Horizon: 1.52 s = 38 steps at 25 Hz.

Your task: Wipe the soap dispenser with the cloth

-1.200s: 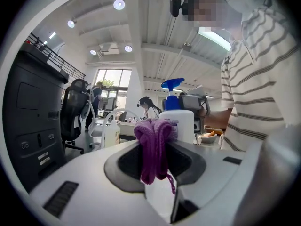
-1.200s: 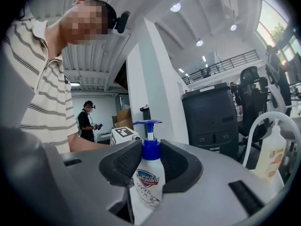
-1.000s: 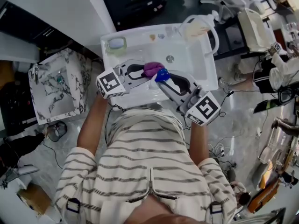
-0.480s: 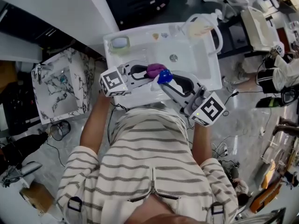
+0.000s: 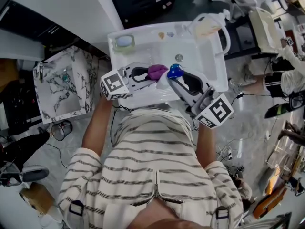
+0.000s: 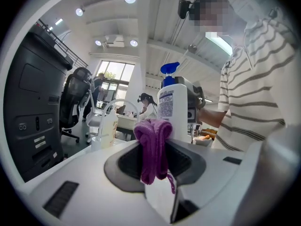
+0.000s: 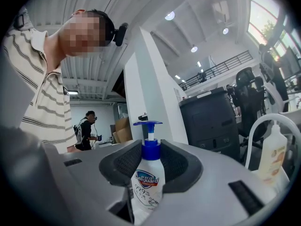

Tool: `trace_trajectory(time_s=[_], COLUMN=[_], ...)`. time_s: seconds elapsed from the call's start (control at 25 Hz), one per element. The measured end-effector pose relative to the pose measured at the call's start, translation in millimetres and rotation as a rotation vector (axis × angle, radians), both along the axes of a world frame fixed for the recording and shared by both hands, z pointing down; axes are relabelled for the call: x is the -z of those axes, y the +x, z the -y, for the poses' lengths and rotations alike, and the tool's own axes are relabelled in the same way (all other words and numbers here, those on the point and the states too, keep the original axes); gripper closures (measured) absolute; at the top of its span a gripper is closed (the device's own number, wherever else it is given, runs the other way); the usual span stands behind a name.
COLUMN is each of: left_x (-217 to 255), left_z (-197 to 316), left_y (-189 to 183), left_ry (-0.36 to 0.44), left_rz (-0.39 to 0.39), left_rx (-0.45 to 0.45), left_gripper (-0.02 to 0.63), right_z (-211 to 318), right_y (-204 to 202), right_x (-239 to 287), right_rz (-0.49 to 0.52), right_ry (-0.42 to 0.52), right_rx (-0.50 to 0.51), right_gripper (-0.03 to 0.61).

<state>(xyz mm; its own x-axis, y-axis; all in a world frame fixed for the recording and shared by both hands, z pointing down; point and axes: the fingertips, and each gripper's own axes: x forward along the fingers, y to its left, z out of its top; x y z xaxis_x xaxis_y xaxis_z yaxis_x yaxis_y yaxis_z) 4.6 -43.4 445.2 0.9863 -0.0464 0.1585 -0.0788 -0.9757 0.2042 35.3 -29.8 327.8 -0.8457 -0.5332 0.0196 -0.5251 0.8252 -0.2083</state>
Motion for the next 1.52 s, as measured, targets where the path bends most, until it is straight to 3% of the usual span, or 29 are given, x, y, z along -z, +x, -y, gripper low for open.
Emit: trace_trajectory(time_s=[0.72,1.04,1.52], left_x=[33,42,30], left_z=[8,22,43], left_y=[-16,-20,-45], left_ry=[0.01,0.104,0.097], left_rz=[-0.104,-0.066,0.05], left_rx=[0.221,0.483,0.786], left_gripper=[0.497,0.497,0.497], right_z=[24,39,64], right_y=[11,19,28], right_x=[-13,-32,-57], right_rz=[-0.057,-0.105,-0.126], right_ry=[-0.006,-0.032,-0.079], right_rx=[-0.186,-0.273,-0.387], right_gripper=[0.443,0.443,0.443])
